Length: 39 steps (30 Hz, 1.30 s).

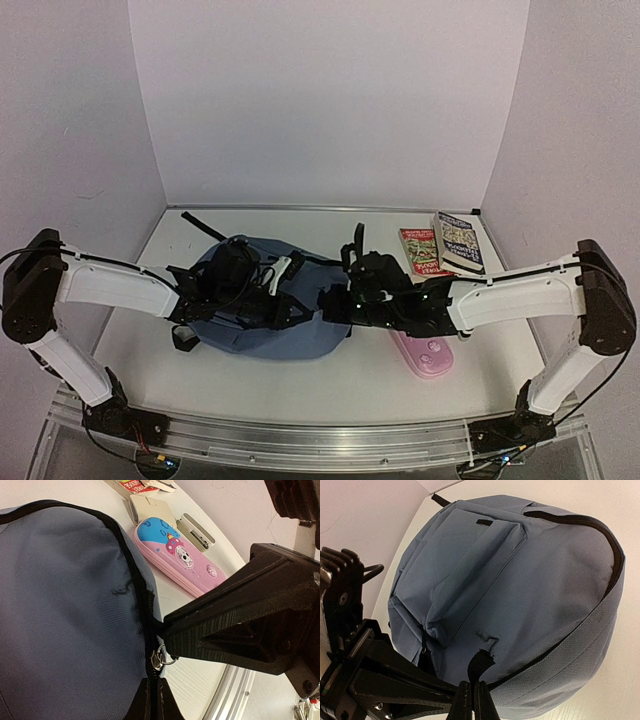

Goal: Pack the student bag
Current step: Unzip the student bag at the center of the board.

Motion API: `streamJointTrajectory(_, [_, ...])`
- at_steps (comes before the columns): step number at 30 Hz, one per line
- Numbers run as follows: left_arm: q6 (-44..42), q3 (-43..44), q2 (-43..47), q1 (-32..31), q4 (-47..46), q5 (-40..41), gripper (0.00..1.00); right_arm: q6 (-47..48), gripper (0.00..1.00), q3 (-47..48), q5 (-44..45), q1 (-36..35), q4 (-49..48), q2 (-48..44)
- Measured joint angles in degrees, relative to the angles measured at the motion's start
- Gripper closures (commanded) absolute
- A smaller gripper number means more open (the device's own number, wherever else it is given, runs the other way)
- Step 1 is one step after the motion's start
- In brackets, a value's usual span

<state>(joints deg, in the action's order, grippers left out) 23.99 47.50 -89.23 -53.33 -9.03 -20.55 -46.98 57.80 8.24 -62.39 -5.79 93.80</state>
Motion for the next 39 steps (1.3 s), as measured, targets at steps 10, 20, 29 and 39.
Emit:
streamJointTrajectory(10, [0.2,-1.4,0.9,-0.1,0.2,0.4,1.00,0.1,1.00,-1.1,0.2,2.7,1.1,-0.7])
streamJointTrajectory(20, [2.0,-5.2,5.7,-0.2,1.9,0.5,1.00,0.5,1.00,-2.2,-0.2,5.2,2.1,-2.4])
streamJointTrajectory(29, [4.9,-9.8,13.6,-0.6,7.7,1.4,1.00,0.7,1.00,-2.6,-0.9,6.8,2.4,-2.5])
streamJointTrajectory(39, [8.1,-11.9,17.8,-0.8,12.3,2.4,0.68,1.1,1.00,-4.0,-2.7,7.7,1.0,-2.5])
